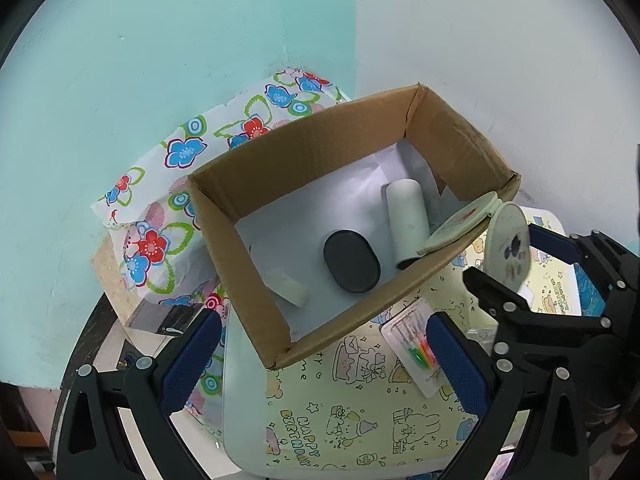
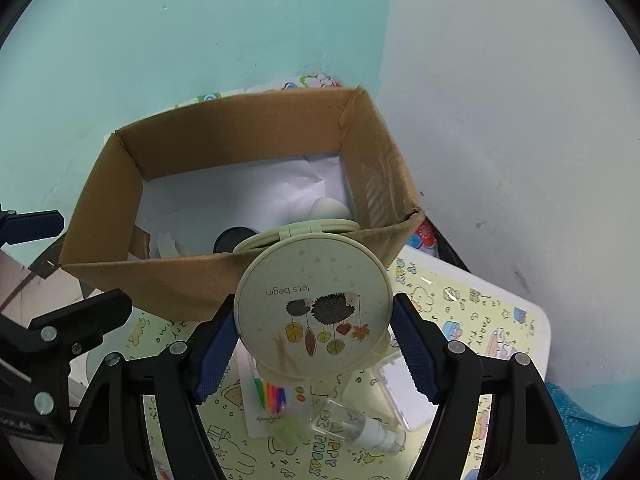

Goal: Organize objects
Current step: 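Carry the round container over the box and release it with the right gripper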

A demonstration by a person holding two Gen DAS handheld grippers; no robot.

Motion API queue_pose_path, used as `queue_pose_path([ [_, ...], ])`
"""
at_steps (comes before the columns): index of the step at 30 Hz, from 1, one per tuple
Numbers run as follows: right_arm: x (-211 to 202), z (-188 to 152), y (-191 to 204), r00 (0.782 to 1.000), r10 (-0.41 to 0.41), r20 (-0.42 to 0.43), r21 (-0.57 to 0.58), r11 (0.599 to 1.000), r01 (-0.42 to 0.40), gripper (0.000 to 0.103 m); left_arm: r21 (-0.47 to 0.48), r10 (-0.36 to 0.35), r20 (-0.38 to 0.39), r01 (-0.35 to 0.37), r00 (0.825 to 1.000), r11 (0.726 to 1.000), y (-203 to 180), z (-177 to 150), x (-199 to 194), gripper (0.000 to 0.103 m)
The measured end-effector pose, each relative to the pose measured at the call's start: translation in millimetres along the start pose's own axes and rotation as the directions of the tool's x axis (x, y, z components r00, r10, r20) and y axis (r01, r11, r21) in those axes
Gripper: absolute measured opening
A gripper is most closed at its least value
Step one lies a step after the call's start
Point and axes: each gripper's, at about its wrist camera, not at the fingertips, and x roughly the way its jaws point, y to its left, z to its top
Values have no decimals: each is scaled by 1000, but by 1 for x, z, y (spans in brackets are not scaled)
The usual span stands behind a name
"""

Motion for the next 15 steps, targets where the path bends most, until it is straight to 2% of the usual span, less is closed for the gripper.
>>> queue_pose_path([
  [10, -35, 9, -3, 995, -58, 75, -2, 998, 58, 76, -35, -3, 26, 4, 1000, 999, 8, 3, -6, 103],
  [15, -47, 17, -6, 991, -63, 114, 16, 998, 62, 75, -48, 9, 30, -8, 1000, 999, 11, 7, -5, 103],
])
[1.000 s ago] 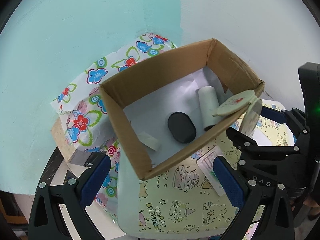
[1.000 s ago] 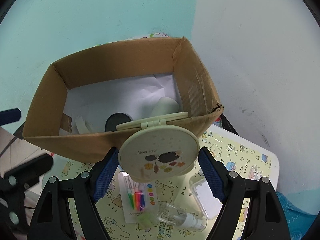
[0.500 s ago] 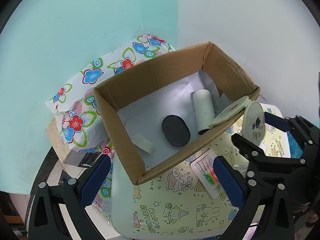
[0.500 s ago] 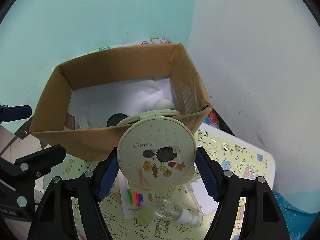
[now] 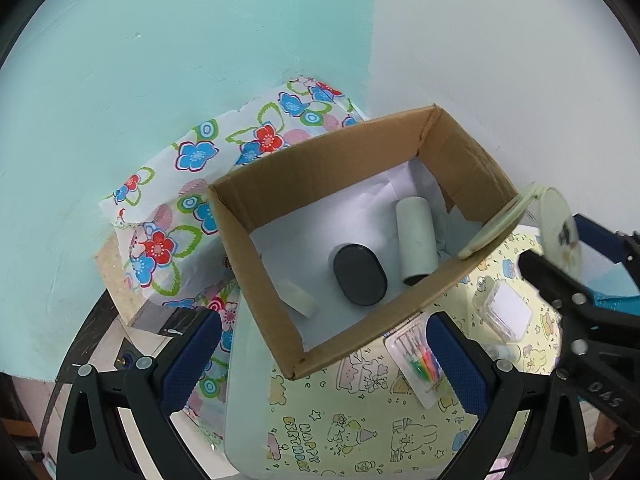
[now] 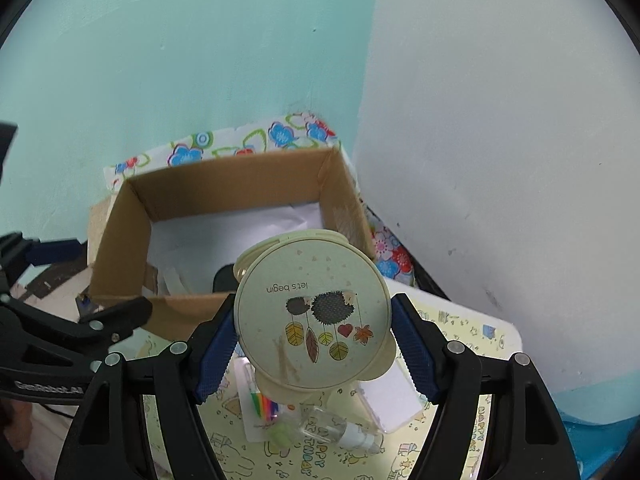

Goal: Organize objects
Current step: 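Carry the round container over the box and release it with the right gripper, then move both grippers back over the table toward the remaining items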

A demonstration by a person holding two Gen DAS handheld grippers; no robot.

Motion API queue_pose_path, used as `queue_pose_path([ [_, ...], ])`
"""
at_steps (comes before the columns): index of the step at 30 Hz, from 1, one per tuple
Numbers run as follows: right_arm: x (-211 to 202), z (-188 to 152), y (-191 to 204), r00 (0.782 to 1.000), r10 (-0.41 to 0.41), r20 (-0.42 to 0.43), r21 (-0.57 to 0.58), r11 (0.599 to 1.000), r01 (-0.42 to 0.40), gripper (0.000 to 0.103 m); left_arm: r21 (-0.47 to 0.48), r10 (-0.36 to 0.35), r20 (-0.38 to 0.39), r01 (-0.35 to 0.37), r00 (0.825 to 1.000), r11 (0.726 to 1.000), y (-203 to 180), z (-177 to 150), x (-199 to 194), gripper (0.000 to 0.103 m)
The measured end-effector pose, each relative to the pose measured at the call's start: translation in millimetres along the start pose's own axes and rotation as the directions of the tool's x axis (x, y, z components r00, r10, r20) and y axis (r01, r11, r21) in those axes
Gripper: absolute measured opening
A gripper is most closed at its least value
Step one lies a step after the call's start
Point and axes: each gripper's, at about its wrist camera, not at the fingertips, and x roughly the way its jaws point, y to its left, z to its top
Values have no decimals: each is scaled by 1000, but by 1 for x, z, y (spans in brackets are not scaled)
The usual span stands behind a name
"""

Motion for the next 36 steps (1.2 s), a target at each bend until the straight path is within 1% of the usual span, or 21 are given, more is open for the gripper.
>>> queue_pose_path([
  [2, -5, 6, 1, 1000, -1, 21, 0, 1000, 1, 75, -1, 10, 5, -10, 1000, 1000, 1, 2, 1, 103],
  [7, -12, 24, 6, 997, 15, 69, 0, 1000, -15, 75, -21, 8, 18, -7, 1000, 1000, 6, 8, 1, 103],
  [16, -9, 62, 19, 988, 50, 144, -2, 999, -50, 75, -40, -6, 27, 7, 1000, 999, 12, 23, 4, 103],
  [22, 10, 72, 22, 987, 68, 143, 23, 997, -72, 75, -39, 10, 25, -9, 1000, 999, 14, 29, 8, 103],
  [29, 33, 71, 24, 989, 114, 90, 55, 991, -120, 76, -21, 4, 22, -4, 1000, 1000, 14, 28, 11, 103],
  [30, 36, 71, 25, 989, 124, 83, 52, 990, -129, 77, -19, 5, 22, -5, 1000, 1000, 14, 28, 11, 103],
  [31, 38, 70, 27, 989, 128, 78, 51, 990, -133, 80, -20, 5, 22, -5, 1000, 1000, 14, 28, 11, 103],
  [33, 39, 69, 30, 990, 120, 74, 41, 992, -123, 84, -23, 5, 23, -4, 1000, 1000, 13, 28, 11, 103],
  [36, 38, 69, 31, 992, 100, 73, 26, 994, -102, 84, -24, 4, 23, -4, 1000, 1000, 13, 27, 11, 103],
])
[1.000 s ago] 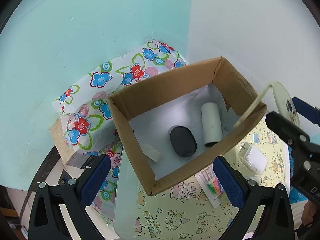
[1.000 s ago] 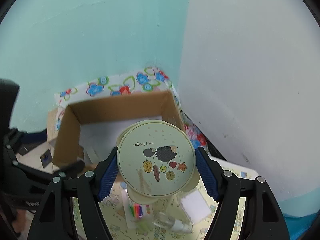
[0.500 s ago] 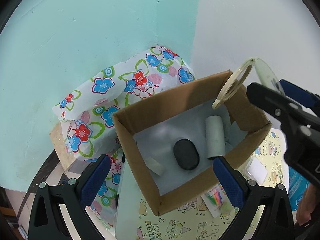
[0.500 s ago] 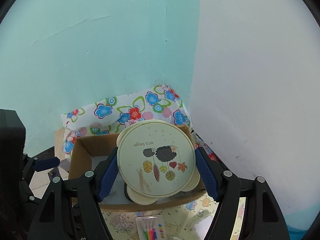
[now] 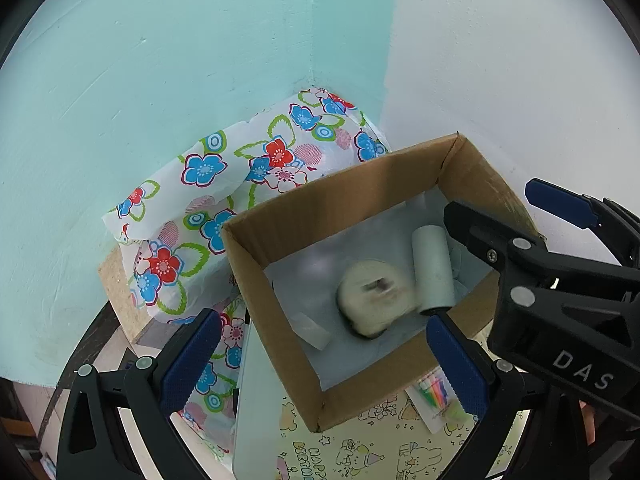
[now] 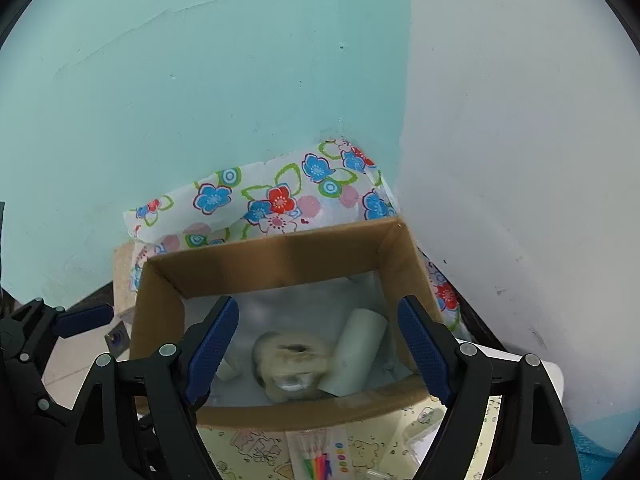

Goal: Organize objects
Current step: 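Move both grippers back over the table toward the remaining items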

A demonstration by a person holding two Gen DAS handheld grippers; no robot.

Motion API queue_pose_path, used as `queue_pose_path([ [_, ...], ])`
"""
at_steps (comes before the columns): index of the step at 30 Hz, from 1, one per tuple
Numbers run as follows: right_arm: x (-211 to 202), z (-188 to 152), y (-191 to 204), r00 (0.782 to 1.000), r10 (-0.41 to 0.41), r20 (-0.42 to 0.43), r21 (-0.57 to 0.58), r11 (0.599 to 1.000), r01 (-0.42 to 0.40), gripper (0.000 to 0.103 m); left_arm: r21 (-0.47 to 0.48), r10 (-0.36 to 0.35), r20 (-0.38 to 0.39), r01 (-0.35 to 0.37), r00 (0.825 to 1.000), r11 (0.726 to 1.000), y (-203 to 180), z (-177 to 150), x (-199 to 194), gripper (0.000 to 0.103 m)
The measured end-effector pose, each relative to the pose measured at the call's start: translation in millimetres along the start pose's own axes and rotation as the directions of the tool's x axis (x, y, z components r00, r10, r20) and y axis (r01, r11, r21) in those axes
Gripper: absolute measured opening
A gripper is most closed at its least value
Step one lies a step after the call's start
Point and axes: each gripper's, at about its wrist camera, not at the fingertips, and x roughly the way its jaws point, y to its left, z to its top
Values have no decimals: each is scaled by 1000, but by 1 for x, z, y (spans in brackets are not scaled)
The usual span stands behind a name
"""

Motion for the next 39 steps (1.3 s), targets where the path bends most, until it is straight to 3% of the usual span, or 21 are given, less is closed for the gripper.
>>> queue_pose_path([
  [12, -24, -9, -15, 998, -42, 45, 34, 999, 41, 84, 23, -17, 16, 17, 1000, 1000, -10, -4, -6, 103],
  [18, -53, -26, -36, 993, -90, 78, 88, 993, 83, 84, 51, -16, 70, 13, 997, 999, -31, -12, -26, 103],
  [22, -72, -50, -63, 995, -90, 37, 169, 982, 83, 84, 76, -29, 112, 20, 993, 997, -52, -23, -43, 103],
  [27, -93, -86, -87, 988, -154, 19, 189, 971, 148, 86, 114, -17, 140, 1, 990, 993, -82, -45, -55, 103],
  [33, -103, -131, -111, 963, -268, -1, 207, 943, 262, 86, 55, -57, 117, 51, 991, 997, -92, -77, -50, 103],
  [39, -90, -169, -132, 974, -220, -52, 274, 935, 226, 87, 8, -22, 126, 21, 992, 1000, -98, -103, -37, 103],
])
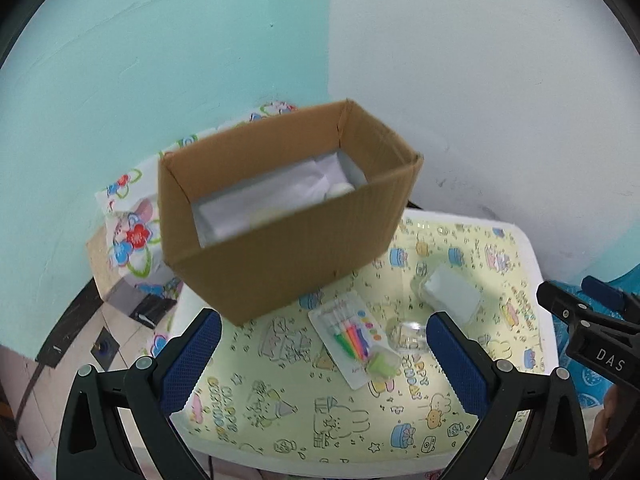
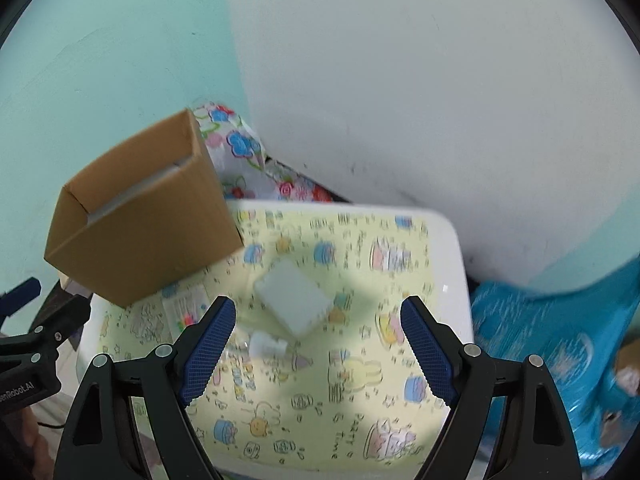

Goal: Organize objects
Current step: 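Move both grippers back over the table toward the remaining items, then grasp the small green box with the left gripper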

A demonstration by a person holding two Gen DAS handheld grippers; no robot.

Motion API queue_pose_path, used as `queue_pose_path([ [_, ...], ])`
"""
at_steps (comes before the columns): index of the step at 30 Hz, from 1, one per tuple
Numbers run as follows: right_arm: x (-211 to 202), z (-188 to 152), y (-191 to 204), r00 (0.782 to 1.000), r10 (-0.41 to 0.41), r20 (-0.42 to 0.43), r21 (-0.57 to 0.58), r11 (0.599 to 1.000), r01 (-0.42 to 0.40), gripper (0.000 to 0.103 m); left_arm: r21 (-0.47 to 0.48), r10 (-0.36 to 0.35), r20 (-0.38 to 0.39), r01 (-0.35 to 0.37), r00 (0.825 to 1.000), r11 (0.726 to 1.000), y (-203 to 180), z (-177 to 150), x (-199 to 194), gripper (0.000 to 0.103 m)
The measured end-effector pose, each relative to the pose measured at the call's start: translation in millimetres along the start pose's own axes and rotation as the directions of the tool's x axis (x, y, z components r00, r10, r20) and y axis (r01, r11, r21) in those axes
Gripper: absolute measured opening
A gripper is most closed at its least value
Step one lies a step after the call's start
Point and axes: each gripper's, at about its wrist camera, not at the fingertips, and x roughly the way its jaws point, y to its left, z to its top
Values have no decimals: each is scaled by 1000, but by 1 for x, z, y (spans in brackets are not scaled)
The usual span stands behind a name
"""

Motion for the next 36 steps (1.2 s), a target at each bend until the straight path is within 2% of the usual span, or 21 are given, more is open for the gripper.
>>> queue_pose_path([
  [4, 20, -18, -10, 999, -1, -48, 37, 999, 3, 88, -10, -13, -28, 12, 1000, 1000, -10, -23, 22, 103],
  [12, 57, -56, -21, 991, -85, -101, 55, 994, 91, 88, 22, 12, -115, -10, 993, 1000, -36, -62, 86, 103],
  [19, 108, -82, -20, 970, -91, -225, 69, 992, 109, 88, 62, 30, -132, -22, 991, 998, -53, -67, 115, 103],
  [26, 125, -89, -27, 955, -61, -291, 100, 991, 93, 88, 56, 44, -180, -34, 983, 998, -53, -72, 133, 103],
  [30, 125, -94, -25, 954, -82, -289, 87, 990, 111, 90, 62, 55, -181, -44, 982, 997, -54, -71, 137, 102],
  [34, 124, -97, -28, 951, -81, -297, 94, 989, 114, 95, 56, 64, -239, -52, 969, 997, -52, -75, 149, 103],
  [36, 123, -98, -28, 950, -81, -303, 94, 989, 114, 96, 42, 63, -238, -55, 969, 998, -51, -75, 149, 103],
])
